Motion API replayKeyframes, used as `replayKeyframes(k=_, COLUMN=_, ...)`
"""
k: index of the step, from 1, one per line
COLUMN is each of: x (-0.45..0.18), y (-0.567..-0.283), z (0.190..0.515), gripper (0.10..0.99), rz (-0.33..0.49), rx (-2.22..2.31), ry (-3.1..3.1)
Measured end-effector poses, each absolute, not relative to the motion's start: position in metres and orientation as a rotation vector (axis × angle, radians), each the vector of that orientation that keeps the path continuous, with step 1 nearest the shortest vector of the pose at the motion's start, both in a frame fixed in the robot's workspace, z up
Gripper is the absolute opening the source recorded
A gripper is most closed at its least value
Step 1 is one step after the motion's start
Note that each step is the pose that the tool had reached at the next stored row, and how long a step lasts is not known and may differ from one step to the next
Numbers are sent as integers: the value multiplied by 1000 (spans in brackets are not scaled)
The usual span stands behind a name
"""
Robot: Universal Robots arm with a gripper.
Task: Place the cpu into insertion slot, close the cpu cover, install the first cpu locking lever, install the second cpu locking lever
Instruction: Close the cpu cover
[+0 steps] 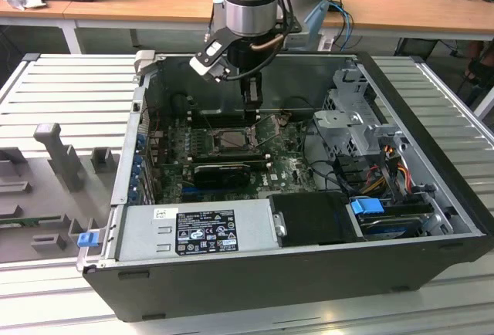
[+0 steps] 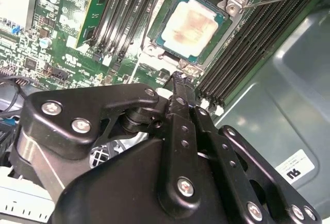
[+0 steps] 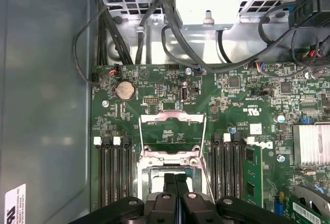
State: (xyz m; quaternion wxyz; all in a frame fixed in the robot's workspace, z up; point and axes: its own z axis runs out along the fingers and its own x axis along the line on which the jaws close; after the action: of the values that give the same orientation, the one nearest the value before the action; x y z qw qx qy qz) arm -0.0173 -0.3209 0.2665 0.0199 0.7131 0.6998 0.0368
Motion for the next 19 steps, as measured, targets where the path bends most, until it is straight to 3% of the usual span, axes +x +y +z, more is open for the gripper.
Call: replayKeyframes(k=19, x=4, y=-321, z=269, gripper=106, rz=109, rx=2214, ry=2174)
